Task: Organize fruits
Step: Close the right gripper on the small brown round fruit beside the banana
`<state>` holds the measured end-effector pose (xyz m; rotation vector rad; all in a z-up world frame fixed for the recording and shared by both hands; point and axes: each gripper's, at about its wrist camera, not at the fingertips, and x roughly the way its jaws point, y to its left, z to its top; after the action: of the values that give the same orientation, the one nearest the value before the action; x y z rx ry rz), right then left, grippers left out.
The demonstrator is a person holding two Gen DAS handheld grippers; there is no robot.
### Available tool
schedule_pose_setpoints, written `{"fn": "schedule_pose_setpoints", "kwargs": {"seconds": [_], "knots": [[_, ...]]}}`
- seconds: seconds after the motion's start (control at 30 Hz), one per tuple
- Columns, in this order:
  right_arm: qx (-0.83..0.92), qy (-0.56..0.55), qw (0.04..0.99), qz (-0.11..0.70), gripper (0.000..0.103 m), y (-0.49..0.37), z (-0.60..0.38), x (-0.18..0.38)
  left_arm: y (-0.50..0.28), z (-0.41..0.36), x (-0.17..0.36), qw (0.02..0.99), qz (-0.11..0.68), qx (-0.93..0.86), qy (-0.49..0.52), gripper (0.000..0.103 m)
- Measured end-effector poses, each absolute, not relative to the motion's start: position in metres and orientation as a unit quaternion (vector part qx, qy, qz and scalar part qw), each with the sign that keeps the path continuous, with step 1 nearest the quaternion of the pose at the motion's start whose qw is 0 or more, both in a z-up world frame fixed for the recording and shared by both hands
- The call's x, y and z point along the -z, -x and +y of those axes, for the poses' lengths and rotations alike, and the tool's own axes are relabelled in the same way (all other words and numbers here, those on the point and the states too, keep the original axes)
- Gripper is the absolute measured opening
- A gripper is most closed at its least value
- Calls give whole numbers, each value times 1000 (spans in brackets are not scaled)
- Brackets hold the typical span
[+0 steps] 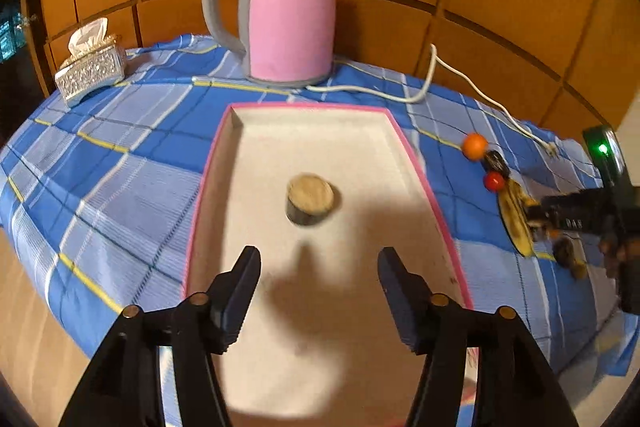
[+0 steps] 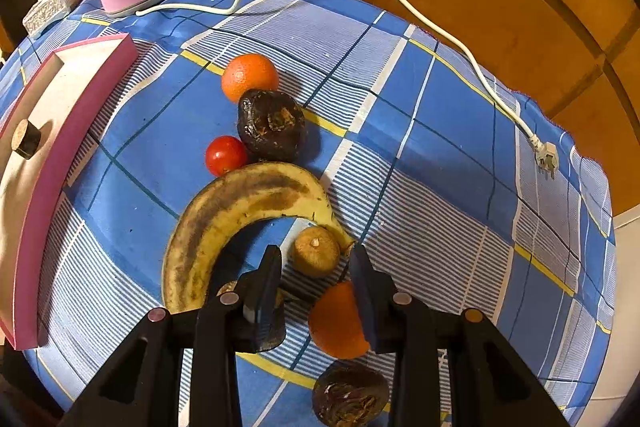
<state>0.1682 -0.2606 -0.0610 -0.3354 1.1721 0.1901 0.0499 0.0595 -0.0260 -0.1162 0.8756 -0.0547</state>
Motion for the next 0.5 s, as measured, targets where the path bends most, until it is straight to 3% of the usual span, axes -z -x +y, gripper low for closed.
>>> {"fn": "schedule_pose_setpoints", "kwargs": {"seconds": [0.5], "knots": [[-86, 56, 837, 538, 36, -167, -302, 37, -30, 37, 22, 898, 433, 52, 55, 63]]}}
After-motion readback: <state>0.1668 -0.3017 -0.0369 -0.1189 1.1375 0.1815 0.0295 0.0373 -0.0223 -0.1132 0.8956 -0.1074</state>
